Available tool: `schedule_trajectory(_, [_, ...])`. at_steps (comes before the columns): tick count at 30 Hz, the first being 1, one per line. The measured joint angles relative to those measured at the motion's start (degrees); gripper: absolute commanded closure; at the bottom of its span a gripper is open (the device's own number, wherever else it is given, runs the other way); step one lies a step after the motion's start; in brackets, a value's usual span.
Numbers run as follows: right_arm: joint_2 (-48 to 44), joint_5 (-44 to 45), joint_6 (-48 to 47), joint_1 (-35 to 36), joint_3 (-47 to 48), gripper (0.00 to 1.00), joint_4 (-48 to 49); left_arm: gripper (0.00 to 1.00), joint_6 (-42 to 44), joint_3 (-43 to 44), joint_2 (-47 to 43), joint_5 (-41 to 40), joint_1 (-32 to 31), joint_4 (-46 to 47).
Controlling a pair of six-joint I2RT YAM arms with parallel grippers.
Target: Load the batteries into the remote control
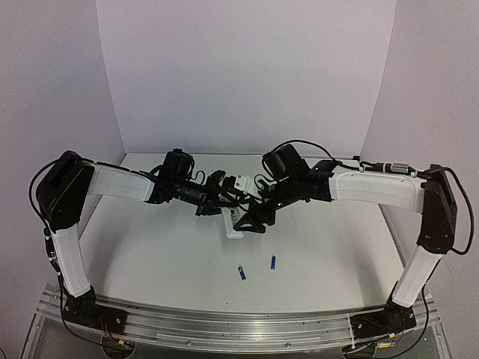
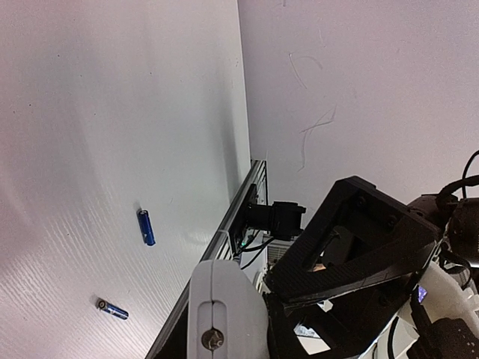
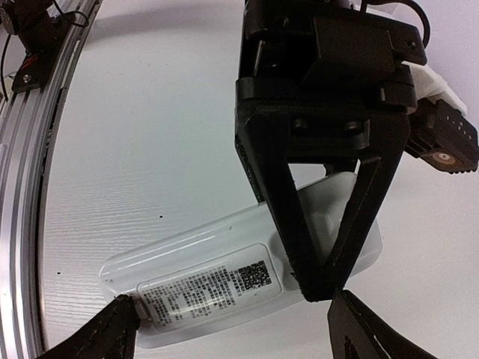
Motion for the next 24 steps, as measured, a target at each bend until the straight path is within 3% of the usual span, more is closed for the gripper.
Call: schedule_trajectory(24, [0.0, 8.6, -2.4, 1.8, -4.1, 0.20, 9.1, 1.00, 1.1, 0.0, 0.9, -2.0, 1.3, -1.2])
